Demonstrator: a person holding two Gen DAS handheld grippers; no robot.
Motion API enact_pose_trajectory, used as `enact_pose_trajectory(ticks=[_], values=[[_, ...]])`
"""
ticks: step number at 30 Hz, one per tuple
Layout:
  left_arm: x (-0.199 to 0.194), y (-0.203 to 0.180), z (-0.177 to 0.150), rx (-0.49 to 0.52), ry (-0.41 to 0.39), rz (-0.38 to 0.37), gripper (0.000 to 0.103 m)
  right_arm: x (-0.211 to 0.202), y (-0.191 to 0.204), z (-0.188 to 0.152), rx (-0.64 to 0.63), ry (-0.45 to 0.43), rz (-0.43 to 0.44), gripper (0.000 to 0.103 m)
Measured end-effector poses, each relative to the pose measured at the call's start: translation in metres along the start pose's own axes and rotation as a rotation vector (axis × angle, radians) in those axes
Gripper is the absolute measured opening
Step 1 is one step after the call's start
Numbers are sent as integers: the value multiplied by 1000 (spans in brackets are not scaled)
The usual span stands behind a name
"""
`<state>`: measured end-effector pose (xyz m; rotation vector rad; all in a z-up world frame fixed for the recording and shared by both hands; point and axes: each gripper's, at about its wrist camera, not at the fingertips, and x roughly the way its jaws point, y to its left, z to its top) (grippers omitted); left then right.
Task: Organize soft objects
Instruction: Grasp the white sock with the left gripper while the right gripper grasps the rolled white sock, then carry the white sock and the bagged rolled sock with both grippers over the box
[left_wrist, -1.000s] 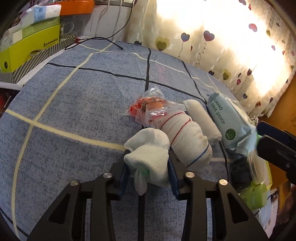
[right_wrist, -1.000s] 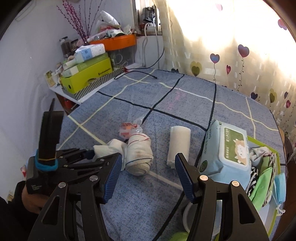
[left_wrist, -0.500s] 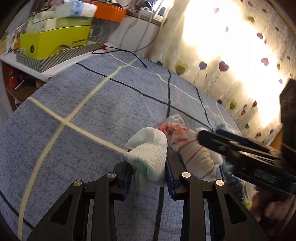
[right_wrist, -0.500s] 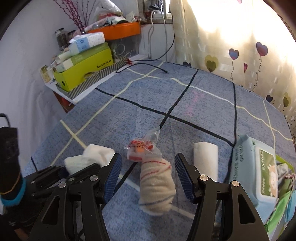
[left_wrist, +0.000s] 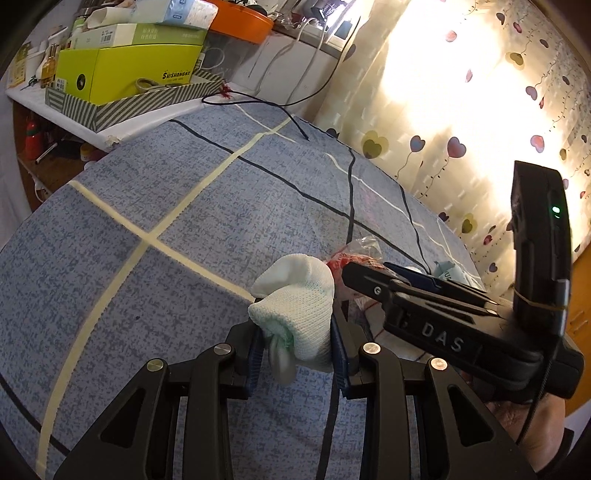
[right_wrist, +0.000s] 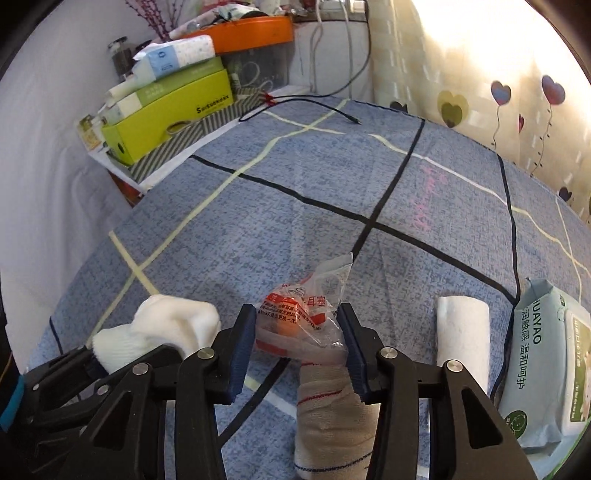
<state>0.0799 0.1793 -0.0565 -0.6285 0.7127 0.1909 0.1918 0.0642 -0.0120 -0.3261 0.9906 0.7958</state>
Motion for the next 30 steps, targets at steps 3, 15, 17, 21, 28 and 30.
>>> enact_pose_trajectory(ticks=[3,15,17,21,28,30], values=[[1,-1,-1,6,-3,9,32,-10,1,-1,5,-29,1,39],[-3,-6,-4,39,-31,26,32,-56,8,-19,1,-120,-7,38],[-3,-7,-4,43,-33,23,32,-60,8,-21,5,-130,-4,38],[-5,-11,-5,59,-43,18,32,-73,7,-30,21,-154,2,38],[-8,-17,-6,81,-59,-5,32,-99,7,-43,31,-204,6,37],[-10,-20,-6,94,-69,-12,32,-106,7,-47,37,-219,7,37]])
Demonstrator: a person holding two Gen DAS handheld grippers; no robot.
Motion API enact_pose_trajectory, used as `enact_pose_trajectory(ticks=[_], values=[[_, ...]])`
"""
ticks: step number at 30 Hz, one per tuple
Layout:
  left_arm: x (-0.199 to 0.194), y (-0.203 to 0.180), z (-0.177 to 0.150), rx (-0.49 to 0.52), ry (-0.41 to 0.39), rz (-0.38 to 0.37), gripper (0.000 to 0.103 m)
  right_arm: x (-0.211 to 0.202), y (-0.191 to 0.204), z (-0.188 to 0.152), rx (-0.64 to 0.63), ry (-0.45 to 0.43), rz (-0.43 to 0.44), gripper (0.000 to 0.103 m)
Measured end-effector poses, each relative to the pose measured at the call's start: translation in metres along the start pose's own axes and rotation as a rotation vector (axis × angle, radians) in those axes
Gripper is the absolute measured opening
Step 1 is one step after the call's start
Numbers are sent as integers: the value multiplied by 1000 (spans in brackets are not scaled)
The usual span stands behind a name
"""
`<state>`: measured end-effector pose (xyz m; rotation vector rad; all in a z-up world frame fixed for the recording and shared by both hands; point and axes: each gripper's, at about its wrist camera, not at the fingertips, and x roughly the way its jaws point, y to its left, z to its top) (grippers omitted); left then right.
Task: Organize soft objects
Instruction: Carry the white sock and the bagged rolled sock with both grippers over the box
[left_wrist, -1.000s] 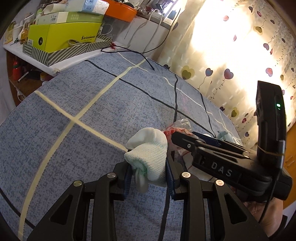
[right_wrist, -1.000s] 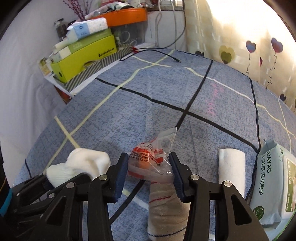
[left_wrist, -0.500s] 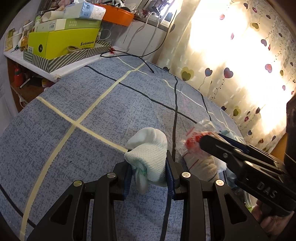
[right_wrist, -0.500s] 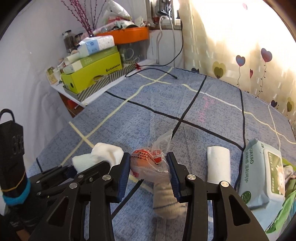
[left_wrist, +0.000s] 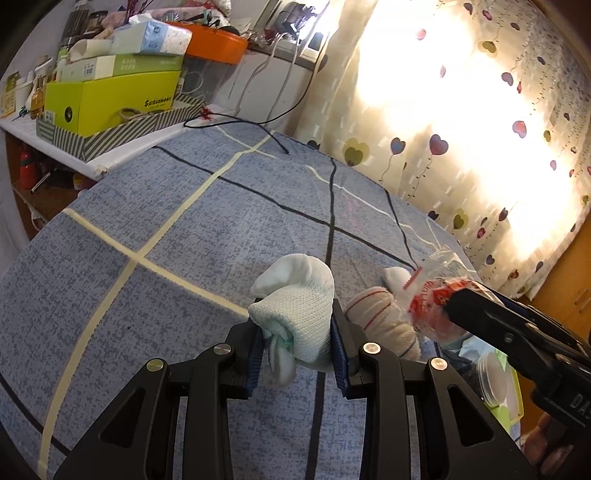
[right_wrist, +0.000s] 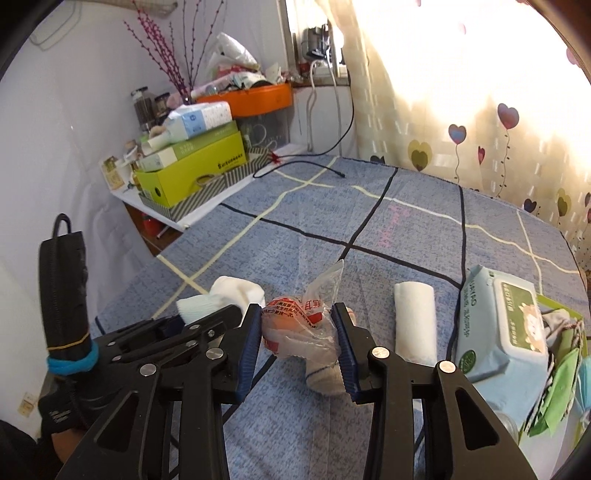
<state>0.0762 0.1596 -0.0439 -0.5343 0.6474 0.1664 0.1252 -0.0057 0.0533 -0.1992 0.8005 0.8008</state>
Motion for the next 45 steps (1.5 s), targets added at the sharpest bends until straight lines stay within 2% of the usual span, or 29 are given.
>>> enact_pose_trajectory(ticks=[4,9,13,29,38,45], values=[[-1,-7,-1,26,-1,-17,32,-16,0,-6,7,-27,2,37],[-3,-19,-3,64,2,-5,32,-38,-1,-13,21,-62,2,37],[-20,-34,-7,101,-21,14,32,-59,-3,-21,24,-90,-3,37],[-82,-89,-27,191,-89,-25,32,-129,-7,-49,38,-185,-12,37],[-92,-125,-30,248,-100,-49,32,-156,-31,-61,70,-231,-29,37],[-88,-159,-32,296,-86,-104,33,-174,-64,-70,124,-254,-79,37]])
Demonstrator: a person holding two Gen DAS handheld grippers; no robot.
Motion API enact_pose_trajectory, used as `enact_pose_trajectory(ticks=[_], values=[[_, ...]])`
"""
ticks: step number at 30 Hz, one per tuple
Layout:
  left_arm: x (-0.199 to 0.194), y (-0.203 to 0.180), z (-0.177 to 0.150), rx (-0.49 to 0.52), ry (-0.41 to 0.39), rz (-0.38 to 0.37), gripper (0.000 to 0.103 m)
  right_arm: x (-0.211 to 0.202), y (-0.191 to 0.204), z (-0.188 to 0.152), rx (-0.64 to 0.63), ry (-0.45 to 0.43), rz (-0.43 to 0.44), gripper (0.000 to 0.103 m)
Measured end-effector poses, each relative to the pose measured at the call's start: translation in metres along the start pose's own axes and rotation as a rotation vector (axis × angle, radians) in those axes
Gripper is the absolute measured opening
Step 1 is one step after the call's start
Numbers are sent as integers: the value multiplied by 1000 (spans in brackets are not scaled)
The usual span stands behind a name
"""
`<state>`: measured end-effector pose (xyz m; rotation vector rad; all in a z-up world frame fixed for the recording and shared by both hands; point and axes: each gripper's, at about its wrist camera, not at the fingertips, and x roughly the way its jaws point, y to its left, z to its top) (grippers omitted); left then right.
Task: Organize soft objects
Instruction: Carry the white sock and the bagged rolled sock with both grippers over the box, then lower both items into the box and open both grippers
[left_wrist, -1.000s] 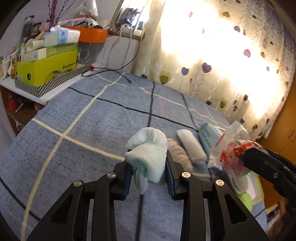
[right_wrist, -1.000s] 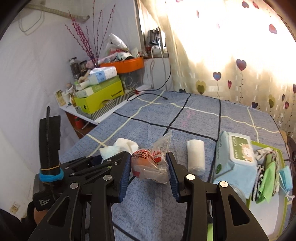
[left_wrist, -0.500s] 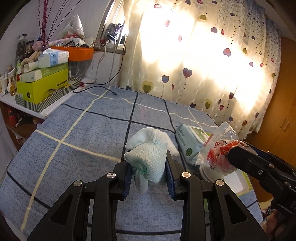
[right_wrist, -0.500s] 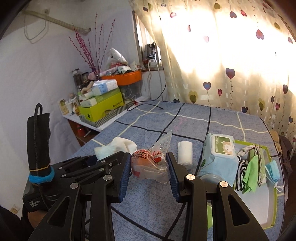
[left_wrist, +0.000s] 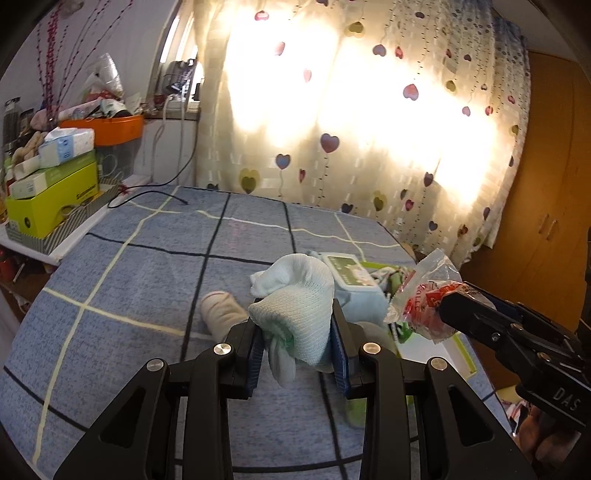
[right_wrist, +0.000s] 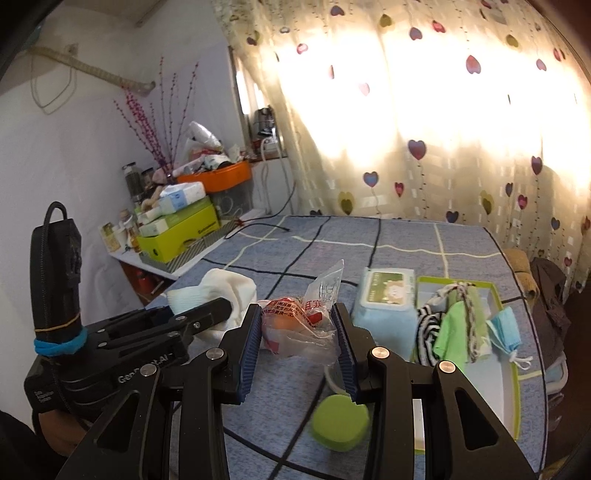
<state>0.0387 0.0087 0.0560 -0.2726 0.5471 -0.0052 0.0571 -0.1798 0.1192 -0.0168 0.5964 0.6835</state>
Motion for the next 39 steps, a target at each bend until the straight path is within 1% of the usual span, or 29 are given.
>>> enact_pose_trajectory(ticks=[11,23,28,33,39], values=[[16,-54,10,81,20,-102,33,-20,-56,-9,87,-22,-90,37],[38,-102,3,154,82,-179,33,-26,-111,-30,177,-6,-151,37],[46,-119,-3,184,109,-212,33,-24,-134,-43,215,15,-174,37],[57,-132,-11,199,146,-229,33,-15,-157,-60,260,54,-187,37],[68,-145,-18,219,181,-242,33,-2,-174,-73,286,94,-194,37]])
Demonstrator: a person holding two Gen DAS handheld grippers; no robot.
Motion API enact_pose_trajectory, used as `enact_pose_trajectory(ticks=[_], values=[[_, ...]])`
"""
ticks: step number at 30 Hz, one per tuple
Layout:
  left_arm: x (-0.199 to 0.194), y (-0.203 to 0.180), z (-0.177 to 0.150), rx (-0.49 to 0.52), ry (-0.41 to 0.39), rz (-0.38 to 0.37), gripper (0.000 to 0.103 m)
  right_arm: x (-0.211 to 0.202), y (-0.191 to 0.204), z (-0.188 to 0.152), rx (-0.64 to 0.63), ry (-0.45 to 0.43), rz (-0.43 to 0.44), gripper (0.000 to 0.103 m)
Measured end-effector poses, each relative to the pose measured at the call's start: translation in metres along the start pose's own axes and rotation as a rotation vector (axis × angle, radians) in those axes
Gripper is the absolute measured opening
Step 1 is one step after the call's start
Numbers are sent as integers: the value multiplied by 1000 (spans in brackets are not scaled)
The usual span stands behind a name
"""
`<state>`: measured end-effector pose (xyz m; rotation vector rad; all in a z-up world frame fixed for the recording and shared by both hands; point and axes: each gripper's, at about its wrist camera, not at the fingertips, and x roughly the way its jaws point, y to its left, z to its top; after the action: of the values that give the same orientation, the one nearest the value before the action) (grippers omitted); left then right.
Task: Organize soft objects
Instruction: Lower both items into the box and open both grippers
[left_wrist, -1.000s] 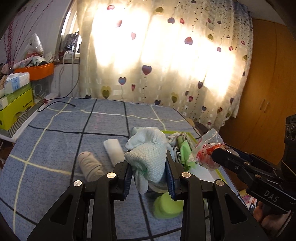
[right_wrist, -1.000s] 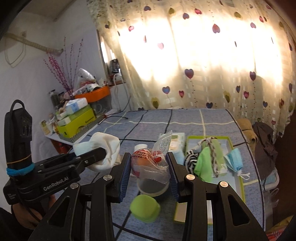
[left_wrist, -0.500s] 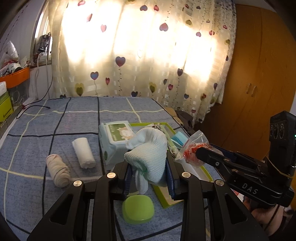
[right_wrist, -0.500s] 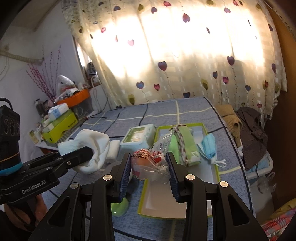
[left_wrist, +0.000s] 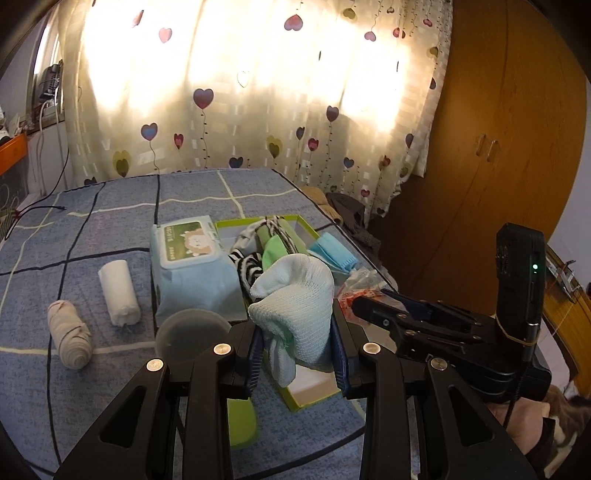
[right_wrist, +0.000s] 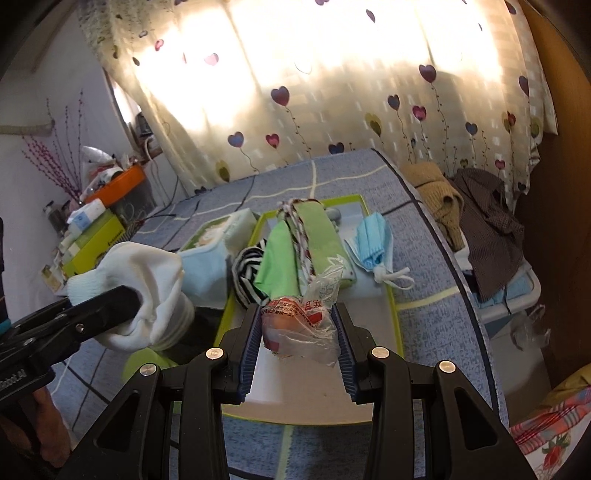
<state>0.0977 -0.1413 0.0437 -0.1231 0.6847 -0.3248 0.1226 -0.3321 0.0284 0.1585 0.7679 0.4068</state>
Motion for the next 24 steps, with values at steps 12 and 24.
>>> enact_pose_trajectory(ticks=[12,24], values=[[34,-9,-4,8,80,-19,33,22,-21,-7,-9,63,-41,40],[64,-16,-12,24,163,-20,33,7,-27,-4,-15,35,-66,54]])
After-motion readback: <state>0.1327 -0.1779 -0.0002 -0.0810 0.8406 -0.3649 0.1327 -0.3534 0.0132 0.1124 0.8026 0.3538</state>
